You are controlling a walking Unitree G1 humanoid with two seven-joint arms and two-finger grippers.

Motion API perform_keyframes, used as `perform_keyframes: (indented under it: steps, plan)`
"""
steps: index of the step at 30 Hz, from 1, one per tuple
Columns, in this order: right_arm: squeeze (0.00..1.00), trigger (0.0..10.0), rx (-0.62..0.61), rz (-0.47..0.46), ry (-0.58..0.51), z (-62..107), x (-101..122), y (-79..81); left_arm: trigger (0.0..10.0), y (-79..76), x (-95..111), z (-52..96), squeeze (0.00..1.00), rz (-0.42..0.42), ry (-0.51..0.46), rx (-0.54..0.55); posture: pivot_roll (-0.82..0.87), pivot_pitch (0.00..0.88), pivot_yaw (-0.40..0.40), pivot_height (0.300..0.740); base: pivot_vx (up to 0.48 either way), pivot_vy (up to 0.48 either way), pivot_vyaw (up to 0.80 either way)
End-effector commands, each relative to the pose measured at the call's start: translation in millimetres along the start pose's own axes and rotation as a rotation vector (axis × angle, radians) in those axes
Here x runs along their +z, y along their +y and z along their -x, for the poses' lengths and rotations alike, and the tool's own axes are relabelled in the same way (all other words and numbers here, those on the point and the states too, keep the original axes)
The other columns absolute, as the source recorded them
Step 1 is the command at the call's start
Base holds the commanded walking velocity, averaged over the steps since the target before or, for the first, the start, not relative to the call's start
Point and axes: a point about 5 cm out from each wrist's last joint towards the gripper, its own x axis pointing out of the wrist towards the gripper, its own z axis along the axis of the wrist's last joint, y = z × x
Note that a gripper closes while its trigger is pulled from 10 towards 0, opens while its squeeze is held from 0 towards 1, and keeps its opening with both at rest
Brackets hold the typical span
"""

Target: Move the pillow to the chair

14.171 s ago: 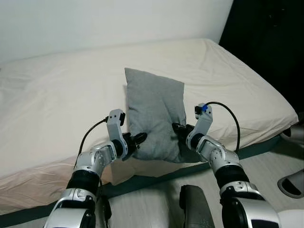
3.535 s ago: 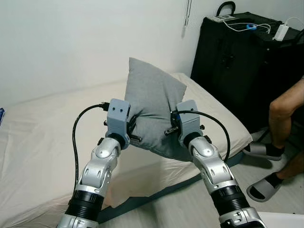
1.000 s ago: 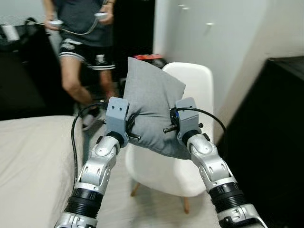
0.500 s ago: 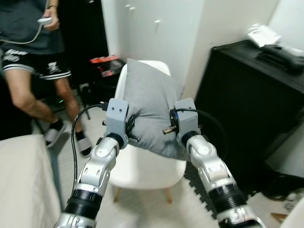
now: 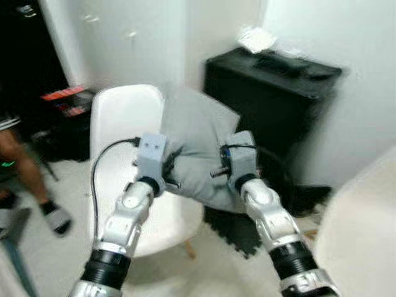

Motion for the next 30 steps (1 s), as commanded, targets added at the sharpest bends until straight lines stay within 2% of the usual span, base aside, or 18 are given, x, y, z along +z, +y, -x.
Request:
perform_keyframes:
  steps: [1,30]
  plan:
    - [0.0,10.0,-0.136,-0.009,0.046,5.6,-11.1,-27.3,10.0,30.6,7.6,4.8,0.0,-0.026,-0.042,0.155,0.03,0.047,0.011,0.74,0.0,0.0,-0.8]
    - [0.0,10.0,-0.168,-0.016,0.046,4.8,-10.5,-30.2,10.0,31.6,5.6,3.1,0.0,-0.026,-0.02,0.149,0.03,0.036,0.016,0.74,0.0,0.0,-0.8]
